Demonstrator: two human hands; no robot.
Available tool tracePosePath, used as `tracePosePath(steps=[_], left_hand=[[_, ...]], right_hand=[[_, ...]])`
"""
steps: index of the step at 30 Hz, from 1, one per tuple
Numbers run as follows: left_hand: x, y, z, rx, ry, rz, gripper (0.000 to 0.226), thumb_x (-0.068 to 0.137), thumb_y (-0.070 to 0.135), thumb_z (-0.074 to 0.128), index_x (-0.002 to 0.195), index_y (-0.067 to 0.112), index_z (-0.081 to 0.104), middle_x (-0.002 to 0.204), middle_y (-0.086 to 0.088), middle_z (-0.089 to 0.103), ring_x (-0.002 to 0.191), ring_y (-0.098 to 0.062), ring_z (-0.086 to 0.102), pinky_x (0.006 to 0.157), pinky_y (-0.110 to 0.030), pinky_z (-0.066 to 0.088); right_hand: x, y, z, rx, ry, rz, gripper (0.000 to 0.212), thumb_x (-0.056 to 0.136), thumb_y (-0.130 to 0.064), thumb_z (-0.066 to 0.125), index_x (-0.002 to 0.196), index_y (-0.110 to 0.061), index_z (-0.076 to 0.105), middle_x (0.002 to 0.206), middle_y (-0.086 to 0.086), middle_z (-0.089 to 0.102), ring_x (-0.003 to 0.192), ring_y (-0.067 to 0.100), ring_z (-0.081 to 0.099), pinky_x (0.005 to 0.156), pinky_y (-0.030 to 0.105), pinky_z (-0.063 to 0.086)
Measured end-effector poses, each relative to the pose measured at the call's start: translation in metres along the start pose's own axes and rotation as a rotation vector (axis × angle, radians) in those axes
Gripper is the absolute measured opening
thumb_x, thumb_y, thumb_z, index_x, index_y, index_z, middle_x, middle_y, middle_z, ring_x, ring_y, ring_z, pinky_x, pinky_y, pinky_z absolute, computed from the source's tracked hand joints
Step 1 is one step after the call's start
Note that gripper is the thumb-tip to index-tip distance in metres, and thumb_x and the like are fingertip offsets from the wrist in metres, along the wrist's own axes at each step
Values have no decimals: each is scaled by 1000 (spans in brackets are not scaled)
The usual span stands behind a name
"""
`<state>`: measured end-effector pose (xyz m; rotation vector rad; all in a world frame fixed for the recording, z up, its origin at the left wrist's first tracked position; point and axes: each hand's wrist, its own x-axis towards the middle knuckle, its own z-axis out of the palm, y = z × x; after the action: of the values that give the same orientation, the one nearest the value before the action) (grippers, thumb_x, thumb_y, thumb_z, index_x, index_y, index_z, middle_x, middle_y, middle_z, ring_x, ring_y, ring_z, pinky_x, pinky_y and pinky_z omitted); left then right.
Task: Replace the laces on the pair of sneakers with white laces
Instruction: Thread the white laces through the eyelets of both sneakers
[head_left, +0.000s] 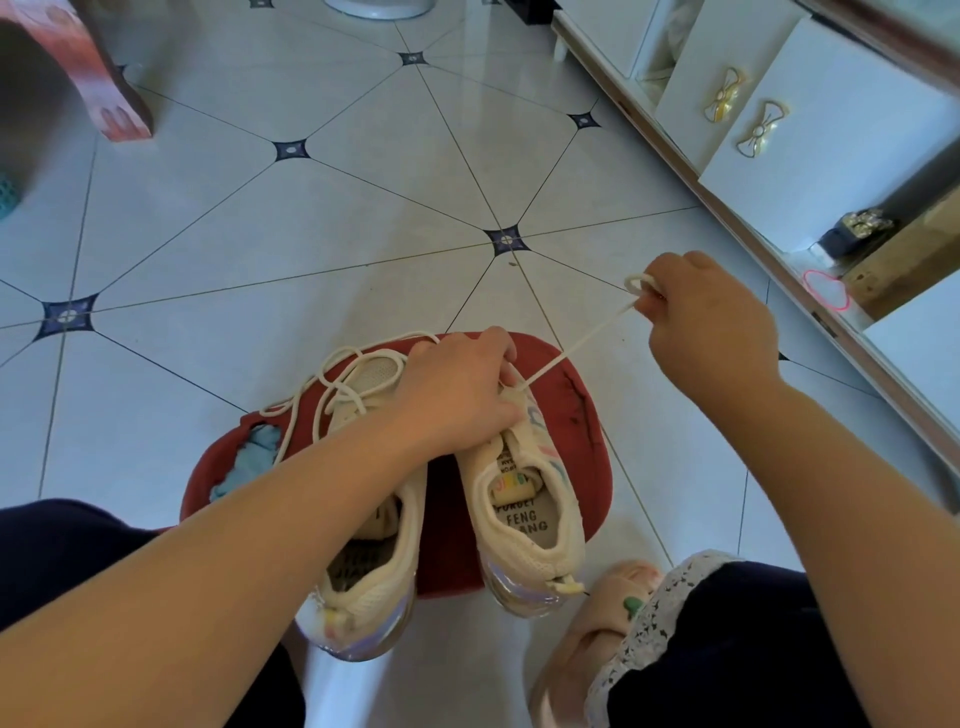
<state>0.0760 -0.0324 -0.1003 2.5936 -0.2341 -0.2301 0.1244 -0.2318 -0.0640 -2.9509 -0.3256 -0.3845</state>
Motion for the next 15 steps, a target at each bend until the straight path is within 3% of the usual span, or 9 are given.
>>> tracePosePath(steps=[4, 8, 12, 15], left_hand=[[-3, -2, -17, -192, -59, -61, 49, 77, 35, 67, 120, 22, 46, 110, 9, 57, 98, -10, 53, 81, -26, 41], [-14, -12, -39, -32, -212, -156, 62, 74, 41, 71, 124, 18, 42, 106, 5, 56, 95, -15, 54, 81, -30, 44], [-25, -7, -43, 238, -329, -92, 32, 78, 29, 66, 106, 16, 60, 98, -1, 64, 90, -19, 58, 78, -33, 48], [-32, 0, -58, -46, -275, -143, 20, 78, 25, 68, 97, 18, 67, 73, 10, 64, 79, -10, 60, 66, -21, 47]], right_hand=[[-1, -18, 0, 251, -262, 14, 21, 90, -23, 52, 71, -19, 43, 63, -7, 42, 57, 10, 39, 53, 27, 29], [-3, -36, -6, 400, -309, 60, 23, 89, -22, 53, 68, -22, 44, 63, -7, 45, 57, 6, 40, 51, 20, 29], [-2, -46, -20, 529, -357, 121, 23, 88, -23, 54, 67, -23, 46, 63, -7, 46, 57, 6, 40, 54, 21, 32], [-5, -53, -29, 577, -371, 116, 21, 88, -25, 56, 69, -23, 49, 66, -6, 49, 58, 7, 42, 56, 21, 35]])
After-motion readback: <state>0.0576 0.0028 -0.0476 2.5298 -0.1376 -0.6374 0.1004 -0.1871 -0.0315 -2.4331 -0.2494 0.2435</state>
